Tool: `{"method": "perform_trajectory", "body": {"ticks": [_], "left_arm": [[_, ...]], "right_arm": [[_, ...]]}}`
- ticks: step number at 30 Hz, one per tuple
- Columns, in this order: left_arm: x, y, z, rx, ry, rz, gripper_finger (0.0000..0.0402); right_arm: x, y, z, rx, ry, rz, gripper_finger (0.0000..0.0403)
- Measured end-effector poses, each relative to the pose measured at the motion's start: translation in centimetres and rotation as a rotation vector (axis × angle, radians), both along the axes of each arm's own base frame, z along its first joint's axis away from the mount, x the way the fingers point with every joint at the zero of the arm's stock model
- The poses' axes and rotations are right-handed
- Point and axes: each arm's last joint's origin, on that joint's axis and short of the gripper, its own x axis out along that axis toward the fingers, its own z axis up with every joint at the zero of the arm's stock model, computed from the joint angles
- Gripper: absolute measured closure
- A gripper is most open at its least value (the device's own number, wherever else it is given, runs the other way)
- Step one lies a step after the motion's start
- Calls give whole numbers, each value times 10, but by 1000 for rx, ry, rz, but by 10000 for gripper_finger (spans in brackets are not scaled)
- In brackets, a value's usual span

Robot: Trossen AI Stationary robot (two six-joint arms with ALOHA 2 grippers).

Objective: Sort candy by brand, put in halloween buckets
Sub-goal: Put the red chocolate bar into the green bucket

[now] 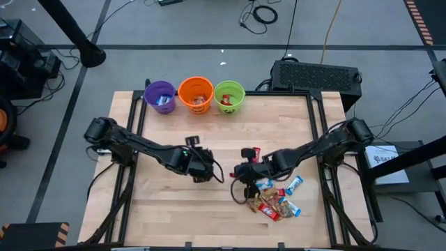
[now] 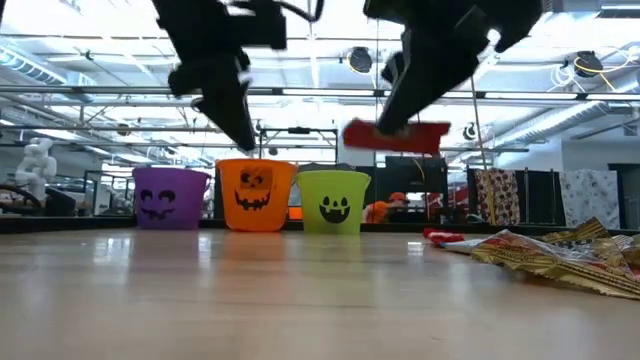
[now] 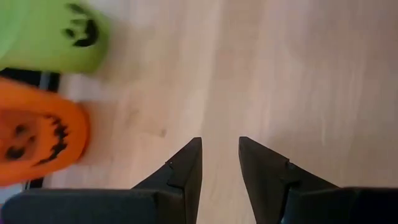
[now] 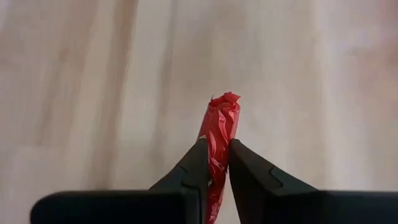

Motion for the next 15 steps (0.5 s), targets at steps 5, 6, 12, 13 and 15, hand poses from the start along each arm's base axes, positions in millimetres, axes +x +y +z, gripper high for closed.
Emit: {"method": "perform_trajectory", "body": {"ticks": [5, 6, 12, 13, 15], "left_arm": [[-18, -7, 20, 16, -99, 0, 288], [-23, -9, 23, 26, -110, -9, 288], [-43, -16, 48, 109, -255, -28, 288], [-44, -18, 55, 117, -304, -34, 288], [-48, -21, 66, 117, -365, -64, 288]], "right_arm": [[-9, -21, 37, -101, -108, 40, 353], [-12, -25, 45, -111, -131, 45, 353], [-26, -40, 79, -165, -261, 82, 353], [-28, -42, 84, -176, -278, 90, 353], [-28, -45, 92, -204, -338, 109, 353]]}}
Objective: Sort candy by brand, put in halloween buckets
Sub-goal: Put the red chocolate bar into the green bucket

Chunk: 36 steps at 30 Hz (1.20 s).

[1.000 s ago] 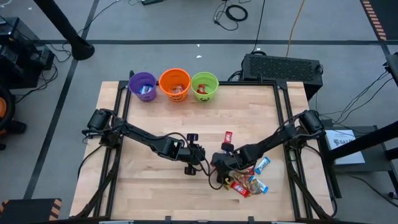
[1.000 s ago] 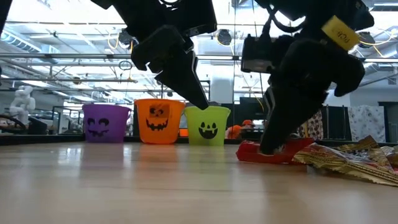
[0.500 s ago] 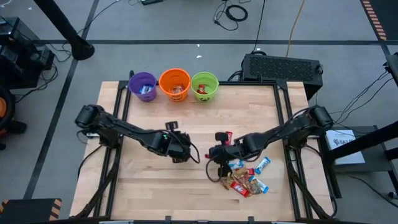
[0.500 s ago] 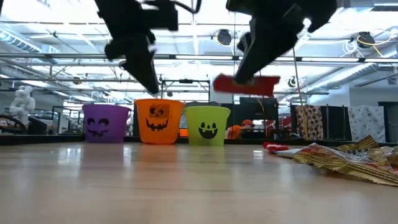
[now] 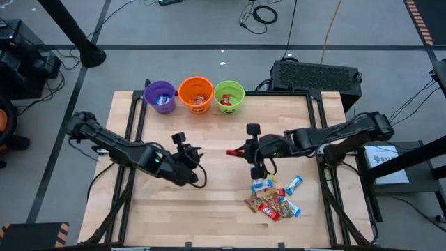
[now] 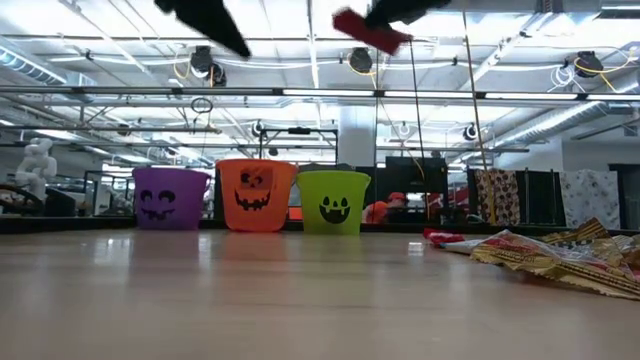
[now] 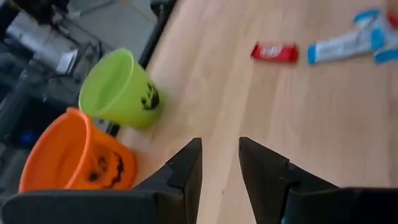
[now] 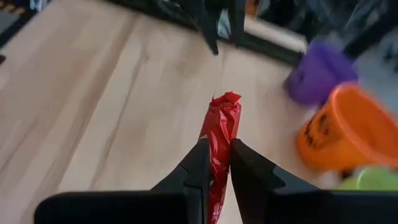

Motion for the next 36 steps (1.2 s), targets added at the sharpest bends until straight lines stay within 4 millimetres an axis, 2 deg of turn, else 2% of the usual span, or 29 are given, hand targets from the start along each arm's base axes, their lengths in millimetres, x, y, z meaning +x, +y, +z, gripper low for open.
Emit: {"method": "perform_trajectory", "body": {"ticks": [3, 6, 10, 13, 19, 30, 33, 36], "left_arm": [[1, -6, 17, -3, -110, -68, 288], [0, -11, 23, 2, -149, -109, 288], [-1, -13, 21, 3, -126, -128, 288], [0, -15, 19, -13, -105, -169, 288], [0, -15, 19, -28, -99, -184, 288], [1, -15, 18, -9, -86, -199, 288], [1, -13, 19, -9, -86, -192, 288], [2, -11, 19, -8, -86, -186, 288]], "right_arm": [[-3, -3, 7, -29, -28, 53, 353], [-3, -3, 11, 19, -49, 189, 353], [-2, 3, 6, 125, -40, 435, 353], [-2, 7, 0, 152, -22, 537, 353], [-2, 9, -4, 60, -14, 486, 353], [-6, 24, -4, -292, -15, 372, 353], [-6, 25, -3, -330, -12, 351, 353], [-6, 24, -3, -295, -13, 276, 353]]}}
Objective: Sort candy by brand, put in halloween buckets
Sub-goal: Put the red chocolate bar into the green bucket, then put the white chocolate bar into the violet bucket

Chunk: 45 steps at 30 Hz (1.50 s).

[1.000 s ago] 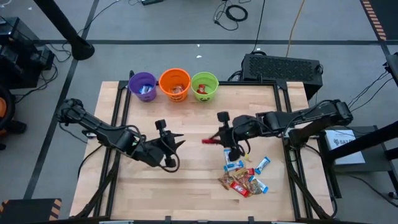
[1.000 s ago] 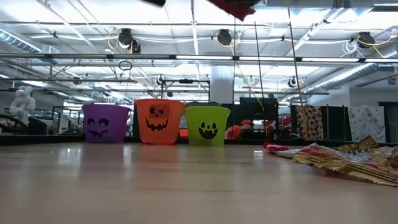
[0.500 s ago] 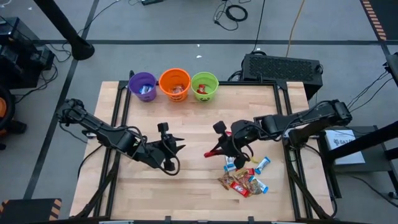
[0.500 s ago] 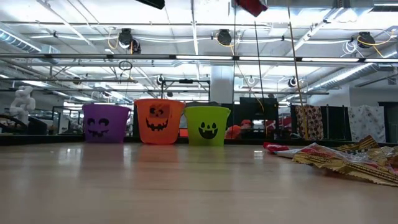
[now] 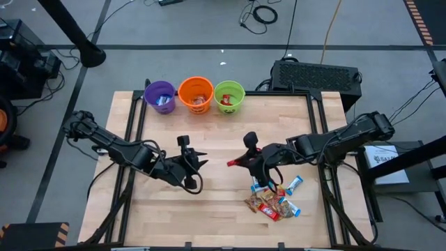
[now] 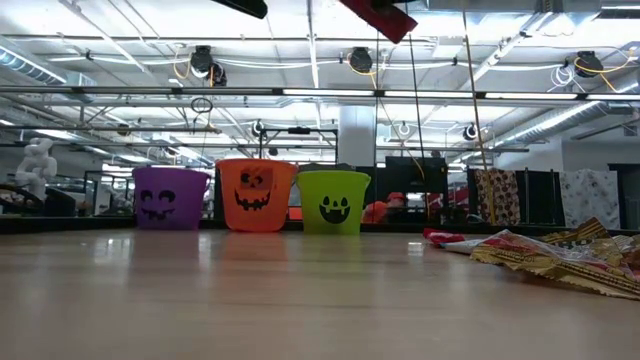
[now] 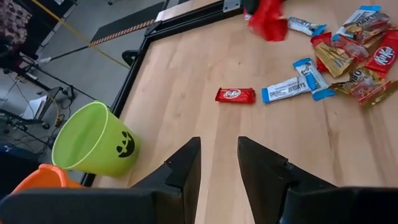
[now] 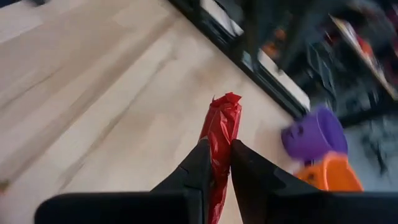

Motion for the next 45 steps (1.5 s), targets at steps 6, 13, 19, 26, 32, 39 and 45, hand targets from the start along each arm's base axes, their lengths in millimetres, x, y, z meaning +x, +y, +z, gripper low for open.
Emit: {"method": "perform_trajectory", "body": {"ticks": [6, 13, 19, 26, 32, 39, 45], "left_arm": [[1, 2, 0, 1, -3, 6, 288], [3, 6, 1, -1, -8, 20, 288], [4, 10, 1, -1, -7, 36, 288], [6, 13, 1, -1, -7, 50, 288], [6, 14, 0, 1, -4, 51, 288], [6, 15, 0, 0, -5, 53, 288], [6, 15, 0, -4, -7, 55, 288]], "right_arm": [[3, -20, 1, 60, -38, -261, 353], [13, -87, 8, -12, -120, -437, 353], [16, -172, 0, -69, -289, -664, 353], [27, -263, -49, 42, -334, -721, 353], [34, -285, -91, 93, -246, -767, 320], [28, -270, -65, 194, -267, -790, 197], [-25, -180, 6, 416, -108, -630, 155]]}}
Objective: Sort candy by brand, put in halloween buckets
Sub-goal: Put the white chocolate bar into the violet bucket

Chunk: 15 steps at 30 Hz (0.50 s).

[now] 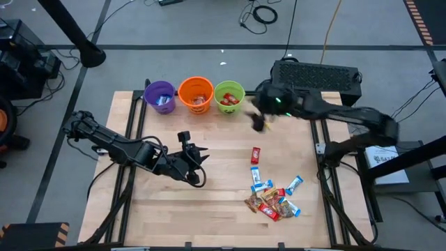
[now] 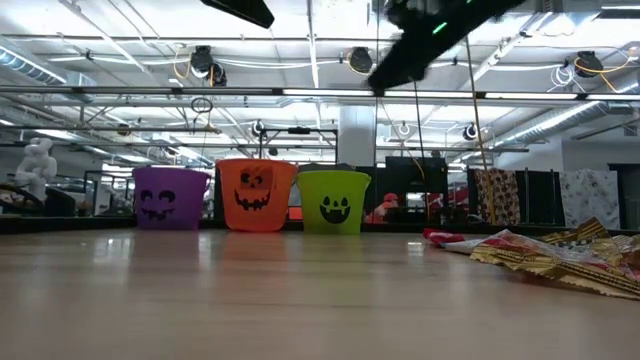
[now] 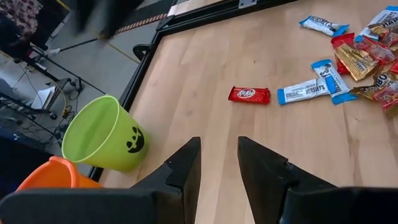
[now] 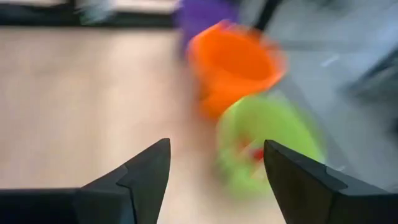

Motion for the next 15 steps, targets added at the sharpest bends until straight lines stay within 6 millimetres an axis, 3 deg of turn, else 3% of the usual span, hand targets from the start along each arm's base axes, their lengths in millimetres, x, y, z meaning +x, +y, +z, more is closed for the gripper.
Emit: {"method": "perform_trajectory", "body": {"ticks": [3, 7, 10, 15], "left_arm": [[0, 0, 0, 0, -3, -1, 288], [4, 0, -1, -1, -11, 3, 288], [10, 1, -1, -14, -42, 15, 288], [21, -2, -10, -24, -56, 21, 288]], "right_arm": [[-29, 43, 4, 185, 85, 77, 159], [-48, 100, -13, 356, 123, 156, 172], [-52, 137, -31, 348, 107, 181, 183], [-60, 175, -69, 239, 161, 226, 202]]}}
